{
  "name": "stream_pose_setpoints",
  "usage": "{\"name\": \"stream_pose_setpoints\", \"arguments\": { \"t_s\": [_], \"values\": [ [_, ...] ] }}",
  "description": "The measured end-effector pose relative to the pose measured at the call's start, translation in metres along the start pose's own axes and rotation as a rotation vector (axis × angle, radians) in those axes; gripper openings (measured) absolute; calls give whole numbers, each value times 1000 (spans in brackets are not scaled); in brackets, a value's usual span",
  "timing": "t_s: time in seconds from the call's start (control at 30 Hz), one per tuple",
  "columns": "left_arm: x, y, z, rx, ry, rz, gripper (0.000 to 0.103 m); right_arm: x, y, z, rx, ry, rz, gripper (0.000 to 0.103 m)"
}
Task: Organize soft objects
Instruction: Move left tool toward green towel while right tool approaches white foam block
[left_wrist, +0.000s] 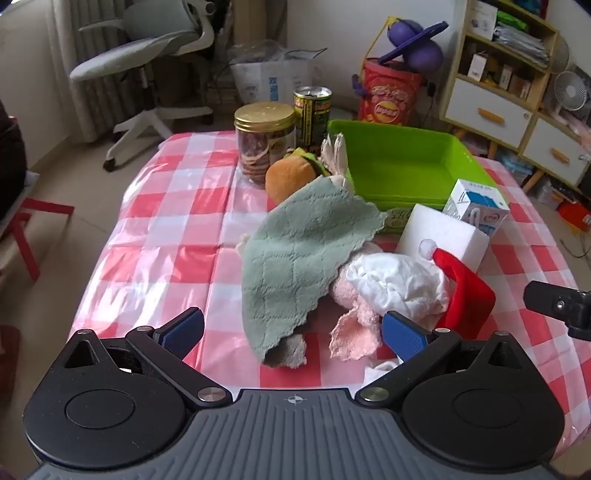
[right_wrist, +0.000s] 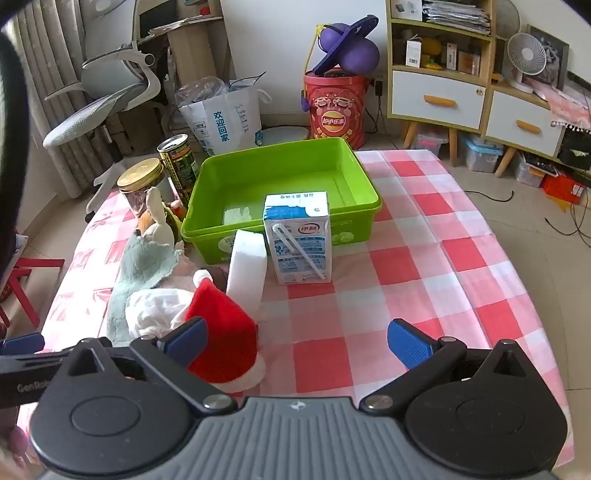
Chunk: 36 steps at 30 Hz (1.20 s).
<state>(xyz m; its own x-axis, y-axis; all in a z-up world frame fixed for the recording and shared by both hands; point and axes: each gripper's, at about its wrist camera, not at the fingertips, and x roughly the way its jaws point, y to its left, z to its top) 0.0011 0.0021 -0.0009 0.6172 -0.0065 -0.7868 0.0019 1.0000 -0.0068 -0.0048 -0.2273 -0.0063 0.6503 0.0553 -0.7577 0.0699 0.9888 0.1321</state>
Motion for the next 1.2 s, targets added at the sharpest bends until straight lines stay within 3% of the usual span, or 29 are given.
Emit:
{"name": "stream_pose_setpoints", "arguments": {
  "t_s": [0.23,0.6,0.87,1.0,1.2],
  "values": [
    [-3,14,0,-47,-76,-13,98,6,4,2,8,25,85,89],
    [-5,28,5,-58,-59,-33,98,10,10,4,24,24,129,89],
    [-4,38,8,-38,-49,-88,98,17,9,6,68,27,231,89],
    [-6,48,17,-27,-60,-87,98,12,5,12,101,-17,312,89],
    [6,54,39,-21,-56,-120,98,13,11,29,80,-29,335,89]
  ]
}}
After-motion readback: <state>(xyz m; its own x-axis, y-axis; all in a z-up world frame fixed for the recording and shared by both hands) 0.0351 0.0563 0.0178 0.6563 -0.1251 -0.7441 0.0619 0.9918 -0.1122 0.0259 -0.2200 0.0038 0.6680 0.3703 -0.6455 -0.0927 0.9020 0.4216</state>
